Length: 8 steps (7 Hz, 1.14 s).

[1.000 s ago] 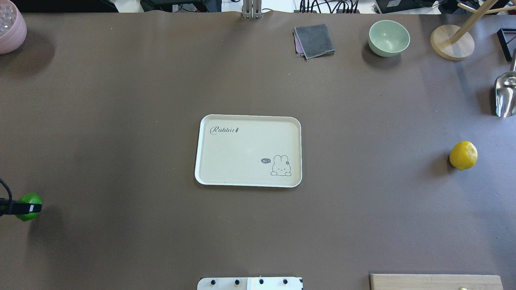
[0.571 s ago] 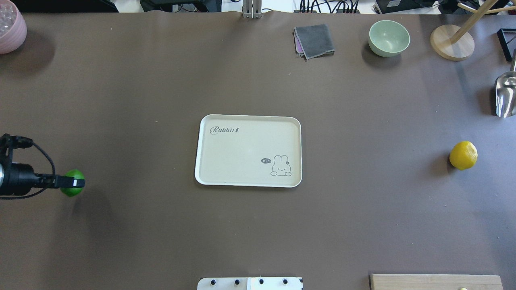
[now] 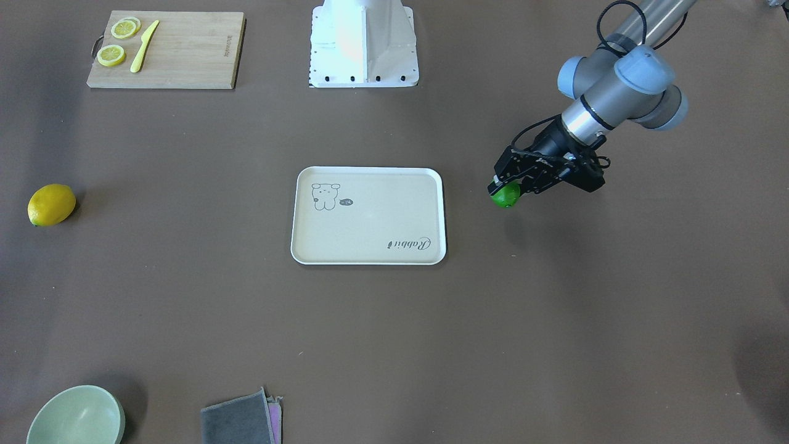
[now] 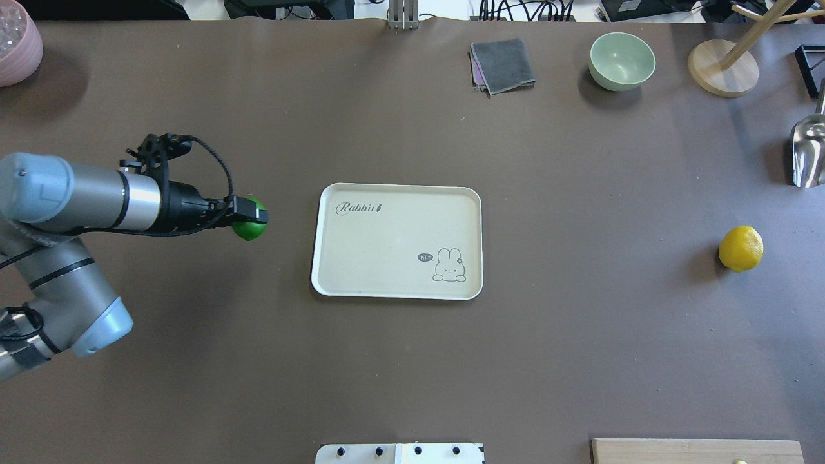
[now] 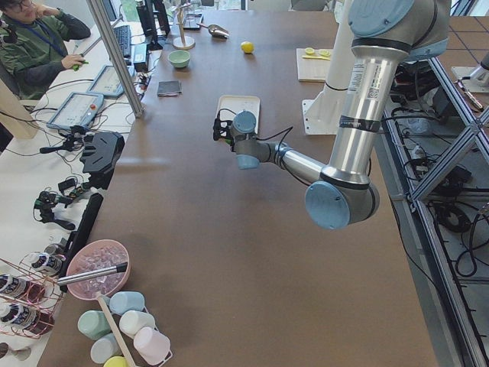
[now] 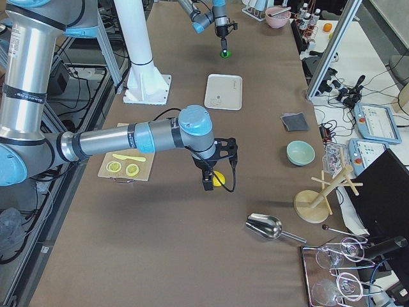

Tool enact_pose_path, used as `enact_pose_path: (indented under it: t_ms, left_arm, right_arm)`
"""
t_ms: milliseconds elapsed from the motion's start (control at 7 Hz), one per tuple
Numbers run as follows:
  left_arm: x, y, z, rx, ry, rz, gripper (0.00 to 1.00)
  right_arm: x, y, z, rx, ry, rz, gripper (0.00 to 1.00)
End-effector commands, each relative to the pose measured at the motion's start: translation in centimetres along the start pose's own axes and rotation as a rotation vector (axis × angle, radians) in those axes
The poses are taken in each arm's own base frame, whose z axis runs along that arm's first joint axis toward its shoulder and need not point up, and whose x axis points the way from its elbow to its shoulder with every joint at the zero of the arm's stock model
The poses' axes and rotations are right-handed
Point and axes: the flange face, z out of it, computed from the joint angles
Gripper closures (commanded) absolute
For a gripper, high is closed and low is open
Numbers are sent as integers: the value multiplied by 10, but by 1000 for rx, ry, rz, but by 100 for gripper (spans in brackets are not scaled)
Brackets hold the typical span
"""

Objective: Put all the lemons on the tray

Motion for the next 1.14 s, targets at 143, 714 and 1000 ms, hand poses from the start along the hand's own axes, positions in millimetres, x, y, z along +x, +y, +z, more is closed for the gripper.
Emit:
enact_pose_path:
  t_ms: [143, 714, 1000]
  left_arm:
    - [101, 9, 91, 55, -21, 0, 100]
    - [130, 35, 109, 88, 6, -48, 2]
    - [151, 15, 74, 114, -11, -38, 2]
  right_arm:
    - [1, 0, 1, -3, -1, 2, 0]
    - [-2, -3, -1, 5, 0, -5, 0]
    - [-5, -6, -4, 11, -2, -9, 0]
